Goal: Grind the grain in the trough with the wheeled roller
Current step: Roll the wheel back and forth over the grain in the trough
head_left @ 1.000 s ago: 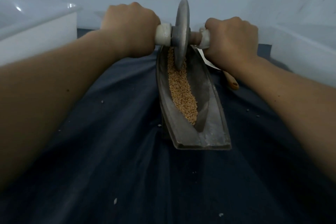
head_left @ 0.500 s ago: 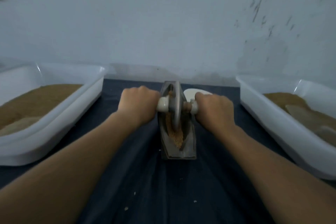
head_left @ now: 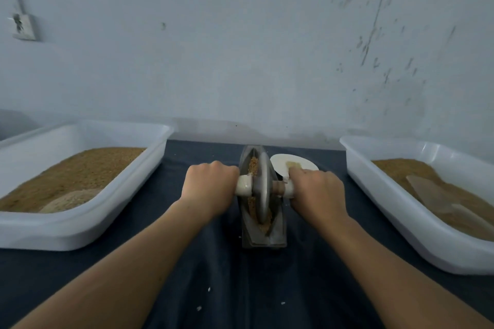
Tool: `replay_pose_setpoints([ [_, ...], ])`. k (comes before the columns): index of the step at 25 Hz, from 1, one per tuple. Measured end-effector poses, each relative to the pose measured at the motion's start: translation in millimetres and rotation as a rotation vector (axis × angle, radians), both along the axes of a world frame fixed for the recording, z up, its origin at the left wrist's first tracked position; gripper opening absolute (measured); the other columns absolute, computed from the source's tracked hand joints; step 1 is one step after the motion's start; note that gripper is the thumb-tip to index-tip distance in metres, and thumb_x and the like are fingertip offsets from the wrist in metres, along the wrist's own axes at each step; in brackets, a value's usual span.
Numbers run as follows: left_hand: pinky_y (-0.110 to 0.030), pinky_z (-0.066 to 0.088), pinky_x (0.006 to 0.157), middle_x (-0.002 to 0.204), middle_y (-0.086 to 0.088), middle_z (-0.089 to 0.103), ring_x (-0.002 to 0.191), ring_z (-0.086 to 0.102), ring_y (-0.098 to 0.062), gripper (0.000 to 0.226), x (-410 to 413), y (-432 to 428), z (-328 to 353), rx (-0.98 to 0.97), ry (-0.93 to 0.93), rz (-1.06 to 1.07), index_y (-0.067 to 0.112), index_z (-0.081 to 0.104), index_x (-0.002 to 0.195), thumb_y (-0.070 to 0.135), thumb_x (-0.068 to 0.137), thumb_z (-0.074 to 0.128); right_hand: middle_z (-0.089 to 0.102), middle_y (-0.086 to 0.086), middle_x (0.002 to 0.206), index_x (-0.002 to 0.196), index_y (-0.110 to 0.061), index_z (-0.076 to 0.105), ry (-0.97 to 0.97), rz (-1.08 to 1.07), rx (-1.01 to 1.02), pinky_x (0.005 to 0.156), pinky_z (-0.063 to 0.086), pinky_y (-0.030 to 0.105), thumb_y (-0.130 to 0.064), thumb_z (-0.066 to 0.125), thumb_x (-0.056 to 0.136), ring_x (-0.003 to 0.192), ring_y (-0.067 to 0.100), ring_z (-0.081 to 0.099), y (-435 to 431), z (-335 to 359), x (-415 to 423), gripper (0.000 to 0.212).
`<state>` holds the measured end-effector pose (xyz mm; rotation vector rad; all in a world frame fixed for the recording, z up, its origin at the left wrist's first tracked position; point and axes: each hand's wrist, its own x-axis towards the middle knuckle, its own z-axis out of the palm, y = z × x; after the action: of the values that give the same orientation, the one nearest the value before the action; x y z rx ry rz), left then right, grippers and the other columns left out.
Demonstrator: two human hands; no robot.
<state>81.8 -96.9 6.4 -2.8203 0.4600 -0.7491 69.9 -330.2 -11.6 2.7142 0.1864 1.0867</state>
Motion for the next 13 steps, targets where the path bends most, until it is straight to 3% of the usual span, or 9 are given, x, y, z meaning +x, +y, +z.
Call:
replay_pose_setpoints([
  [3,-0.034,0.034,0.056,0.07,0.003,0.045,0.071,0.061,-0.029,0.008,19.4,-4.4,0.3,0.014,-0.04,0.001,0.029,0.055,0.089,0.027,0.082,0.059,0.056,-0.001,0.057,0.072,-0.019,0.056,-0.022,-0.021,0.008,0.045,0.025,0.025,-0.018,0.076,0.063,0.045,0.029,0.05,-3.3,-7.1,20.1,0.022],
  [6,-0.036,0.036,0.058,0.074,0.002,0.05,0.077,0.064,-0.029,0.008,54.4,-9.5,0.5,0.033,-0.06,-0.008,0.032,0.057,0.089,0.027,0.082,0.058,0.053,-0.003,0.054,0.068,-0.024,0.043,-0.056,-0.021,0.013,0.047,0.017,0.023,-0.023,0.079,0.067,0.044,0.027,0.044,-5.4,-12.1,50.4,0.035],
  [9,-0.034,0.036,0.056,0.076,0.0,0.053,0.075,0.063,-0.029,0.007,87.9,-6.7,0.5,0.011,-0.08,-0.007,0.033,0.059,0.089,0.028,0.083,0.056,0.059,0.001,0.06,0.074,-0.023,0.054,-0.057,0.022,-0.005,0.048,0.02,0.024,-0.031,0.078,0.07,0.047,0.028,0.05,-5.4,-3.8,82.7,0.026],
  [13,-0.034,0.038,0.058,0.074,0.003,0.05,0.068,0.057,-0.027,0.006,115.8,-0.3,-12.6,-0.11,-0.021,-0.011,0.032,0.055,0.083,0.037,0.082,0.058,0.055,0.004,0.053,0.073,-0.019,0.059,-0.092,0.027,-0.071,0.048,0.019,0.021,-0.021,0.079,0.06,0.044,0.022,0.03,-1.0,10.3,115.1,0.025],
])
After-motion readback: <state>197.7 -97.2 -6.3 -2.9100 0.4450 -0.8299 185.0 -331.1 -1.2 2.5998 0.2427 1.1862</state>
